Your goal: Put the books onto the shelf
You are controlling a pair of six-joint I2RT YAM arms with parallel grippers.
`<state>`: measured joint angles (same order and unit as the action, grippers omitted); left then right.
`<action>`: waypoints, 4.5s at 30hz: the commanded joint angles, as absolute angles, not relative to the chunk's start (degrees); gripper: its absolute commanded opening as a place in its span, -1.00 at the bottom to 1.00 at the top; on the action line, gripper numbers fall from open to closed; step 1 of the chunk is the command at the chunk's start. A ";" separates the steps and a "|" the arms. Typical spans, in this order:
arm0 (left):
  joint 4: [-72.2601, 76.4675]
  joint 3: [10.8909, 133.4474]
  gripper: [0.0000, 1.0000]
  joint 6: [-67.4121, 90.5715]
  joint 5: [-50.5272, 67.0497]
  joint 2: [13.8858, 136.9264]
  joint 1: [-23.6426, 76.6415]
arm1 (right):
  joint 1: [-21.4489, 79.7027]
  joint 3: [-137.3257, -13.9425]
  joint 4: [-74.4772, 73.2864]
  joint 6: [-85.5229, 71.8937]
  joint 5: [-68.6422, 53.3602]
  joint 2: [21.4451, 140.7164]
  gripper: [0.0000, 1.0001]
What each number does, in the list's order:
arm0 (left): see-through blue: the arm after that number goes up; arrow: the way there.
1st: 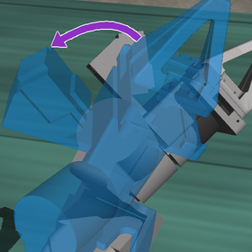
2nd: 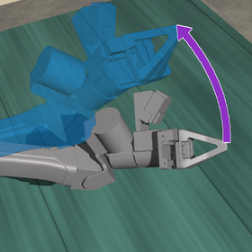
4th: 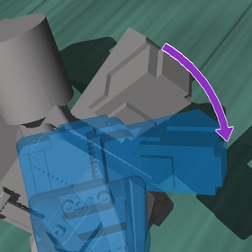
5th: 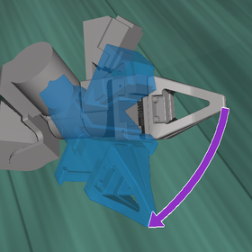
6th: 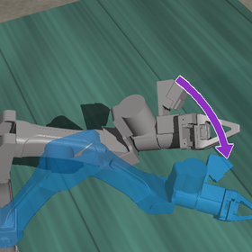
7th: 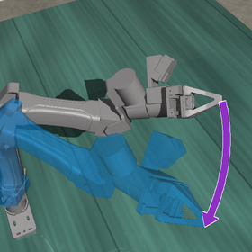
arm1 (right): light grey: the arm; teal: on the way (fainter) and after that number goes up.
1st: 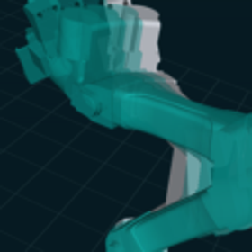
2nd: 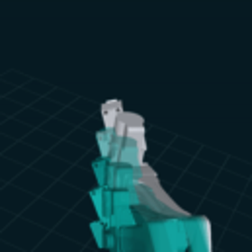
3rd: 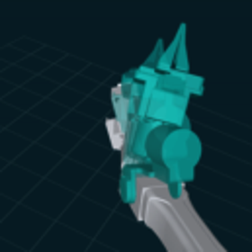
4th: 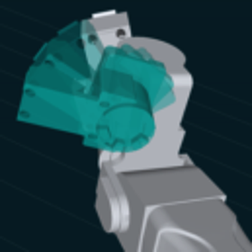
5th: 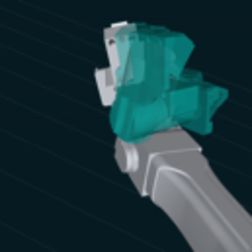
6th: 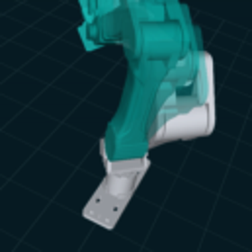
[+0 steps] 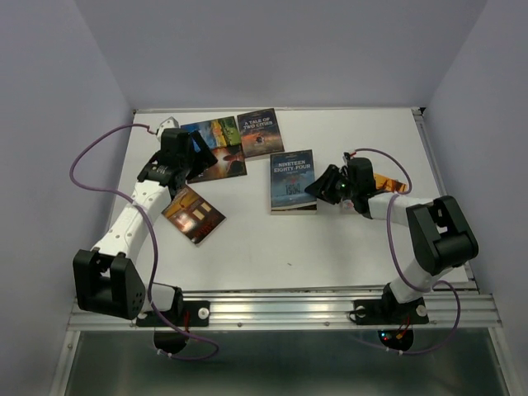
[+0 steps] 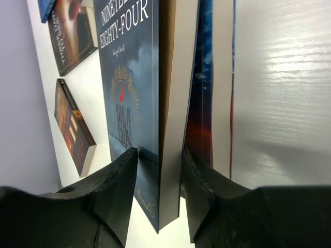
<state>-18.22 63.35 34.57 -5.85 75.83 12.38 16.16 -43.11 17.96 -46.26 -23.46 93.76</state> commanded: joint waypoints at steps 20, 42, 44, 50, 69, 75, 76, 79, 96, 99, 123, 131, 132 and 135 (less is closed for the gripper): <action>-24.08 57.92 0.98 43.15 -13.62 70.23 12.22 | 15.82 -47.19 6.60 -36.57 -15.73 87.89 0.62; -21.62 54.05 0.98 44.74 -11.43 70.49 10.11 | 15.82 -55.54 -7.38 -23.39 -7.30 80.24 1.00; -18.74 55.01 0.98 43.69 -11.34 71.27 10.11 | 15.82 -56.77 -7.56 -22.68 -8.43 80.16 1.00; -17.05 63.97 0.98 37.80 -12.31 81.37 8.62 | 16.34 -57.74 -7.47 -20.13 -13.88 79.72 1.00; -14.78 56.87 0.98 41.75 -9.67 85.96 -6.41 | 33.04 -63.81 -8.09 -12.31 -12.39 87.10 1.00; -9.15 63.00 0.98 38.33 -4.93 89.29 -8.26 | 33.57 -64.42 -8.00 -12.22 -11.35 89.12 1.00; -8.18 63.97 0.98 37.10 -3.53 90.17 -8.26 | 33.57 -64.51 -8.00 -12.22 -10.90 89.47 1.00; -6.06 68.89 0.98 34.03 -2.99 97.52 -8.26 | 33.57 -64.69 -7.74 -12.74 -8.88 90.43 1.00; -9.49 79.72 0.81 24.79 0.62 113.46 -0.27 | 33.57 -79.44 -4.05 -15.29 -1.94 101.86 1.00; -9.93 80.07 0.65 23.56 -0.71 115.92 1.65 | 33.57 -80.85 -2.56 -15.55 -2.28 103.18 1.00; -15.82 75.85 0.10 21.53 -8.97 116.63 4.31 | 37.88 -118.56 -5.27 -22.67 -12.75 142.20 1.00; -15.56 74.44 0.12 26.45 -4.57 112.59 -1.92 | 41.74 -115.14 -5.28 -22.42 -15.99 143.18 1.00; -15.64 74.62 0.13 27.50 -4.66 111.20 -2.54 | 43.31 -113.40 -4.66 -20.76 -16.52 142.13 1.00; -17.13 75.50 0.26 28.56 -7.28 108.30 -3.60 | 46.74 -111.01 -3.70 -18.82 -17.13 139.76 1.00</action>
<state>-10.04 76.49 25.98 -5.17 112.75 -1.13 40.01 -114.59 -3.14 -21.23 -13.17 142.43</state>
